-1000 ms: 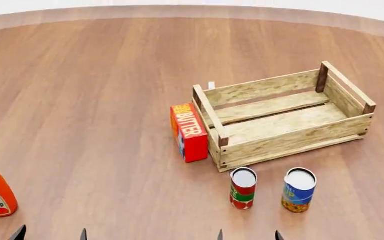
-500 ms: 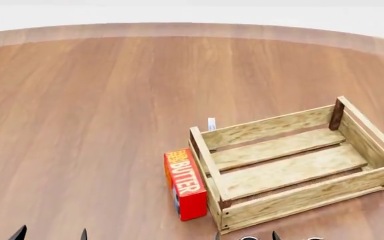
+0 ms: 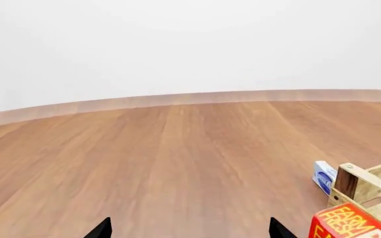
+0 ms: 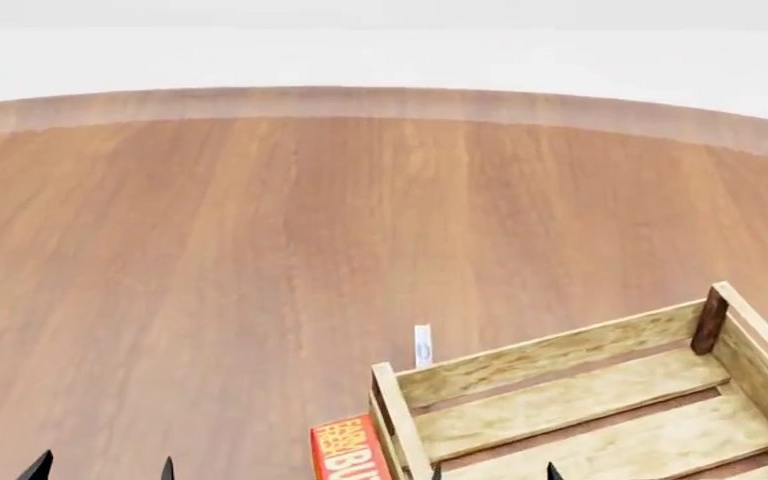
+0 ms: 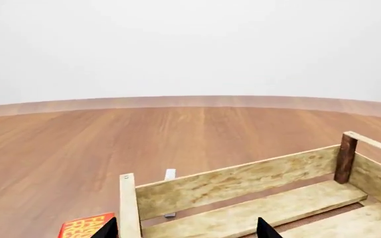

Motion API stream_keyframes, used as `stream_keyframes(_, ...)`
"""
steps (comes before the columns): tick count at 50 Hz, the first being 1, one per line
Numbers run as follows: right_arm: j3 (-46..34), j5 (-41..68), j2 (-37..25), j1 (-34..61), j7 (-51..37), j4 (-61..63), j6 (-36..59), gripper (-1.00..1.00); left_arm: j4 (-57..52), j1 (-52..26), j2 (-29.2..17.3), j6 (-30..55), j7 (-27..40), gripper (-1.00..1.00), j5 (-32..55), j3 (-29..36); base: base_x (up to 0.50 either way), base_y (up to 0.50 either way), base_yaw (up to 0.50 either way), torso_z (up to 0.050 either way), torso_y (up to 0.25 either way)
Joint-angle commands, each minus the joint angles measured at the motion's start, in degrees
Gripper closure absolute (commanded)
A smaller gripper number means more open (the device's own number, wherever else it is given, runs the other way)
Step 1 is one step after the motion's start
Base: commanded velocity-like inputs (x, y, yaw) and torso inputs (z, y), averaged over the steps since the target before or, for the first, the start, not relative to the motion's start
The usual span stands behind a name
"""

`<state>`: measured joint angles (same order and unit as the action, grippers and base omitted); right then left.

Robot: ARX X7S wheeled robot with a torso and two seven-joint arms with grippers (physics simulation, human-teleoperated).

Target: Pick up the tomato sauce, and put it in the wooden tray.

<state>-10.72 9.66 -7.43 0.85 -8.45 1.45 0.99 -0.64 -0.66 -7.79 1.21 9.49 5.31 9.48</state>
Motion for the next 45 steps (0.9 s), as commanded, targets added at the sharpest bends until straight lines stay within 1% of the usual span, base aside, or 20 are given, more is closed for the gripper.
stream_keyframes(1, 0.53, -1.62, 0.57, -0.24, -0.48, -0.54, -1.32, -1.0, -0.66, 0.39, 0.53, 0.08, -0.51, -1.0, 0.42, -0.73, 0.0, 0.0, 0.0, 0.0, 0.0)
stream_keyframes(16, -0.43, -1.24, -0.16, -0.28, -1.17, -0.45, -1.32, -1.0, 0.31, 0.13, -0.05, -0.8, 0.04, -1.0, 1.04, -0.09, 0.0, 0.0, 0.0, 0.0, 0.0)
stream_keyframes(17, -0.39, -1.43, -0.14, -0.55, -1.29, -0.56, -2.79, -1.0, 0.24, 0.13, -0.09, -0.72, 0.1, -1.0, 1.08, -0.05, 0.0, 0.0, 0.0, 0.0, 0.0)
stream_keyframes(21, -0.73, -1.81, -0.1, -0.48, -2.3, -0.14, -1.16, -1.0, -0.19, 0.19, -0.24, -0.36, 0.35, -1.0, 1.21, 0.16, 0.0, 0.0, 0.0, 0.0, 0.0)
stream_keyframes(45, -5.29, -5.15, -1.79, -8.2, -5.5, 14.34, 1.15, -1.0, 0.25, -0.09, -1.05, -0.71, 1.07, -1.0, 2.07, 1.07, 0.0, 0.0, 0.0, 0.0, 0.0)
